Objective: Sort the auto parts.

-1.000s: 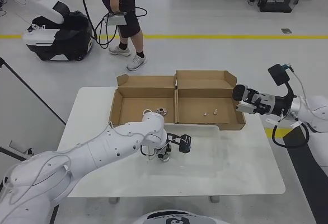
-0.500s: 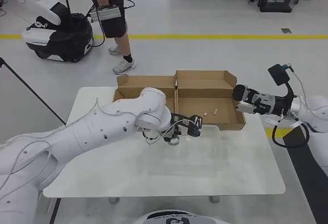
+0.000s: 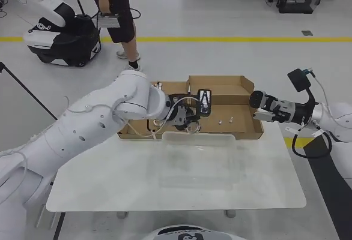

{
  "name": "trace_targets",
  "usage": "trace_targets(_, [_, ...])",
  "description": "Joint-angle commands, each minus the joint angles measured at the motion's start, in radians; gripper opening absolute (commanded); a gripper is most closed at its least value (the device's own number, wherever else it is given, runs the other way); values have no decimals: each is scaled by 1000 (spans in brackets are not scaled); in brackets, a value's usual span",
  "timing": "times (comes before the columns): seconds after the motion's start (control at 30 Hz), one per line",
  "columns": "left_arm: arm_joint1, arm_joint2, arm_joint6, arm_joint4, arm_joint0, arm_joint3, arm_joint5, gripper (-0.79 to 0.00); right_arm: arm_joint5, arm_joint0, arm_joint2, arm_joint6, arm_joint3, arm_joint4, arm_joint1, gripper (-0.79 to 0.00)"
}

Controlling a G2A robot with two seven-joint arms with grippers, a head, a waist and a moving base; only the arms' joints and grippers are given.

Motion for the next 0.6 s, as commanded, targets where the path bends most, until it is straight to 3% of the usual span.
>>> trace_targets(0.0, [21, -56, 55, 9, 33, -8, 2, -785, 0, 0, 0, 0, 0, 0, 0, 0])
trace_targets(0.3, [100, -283, 226, -25, 199, -52, -43, -785, 0, 0, 0, 0, 0, 0, 0, 0])
trace_targets(0.57, [146, -460, 379, -161, 336, -79, -140, -785, 0, 0, 0, 0, 0, 0, 0, 0])
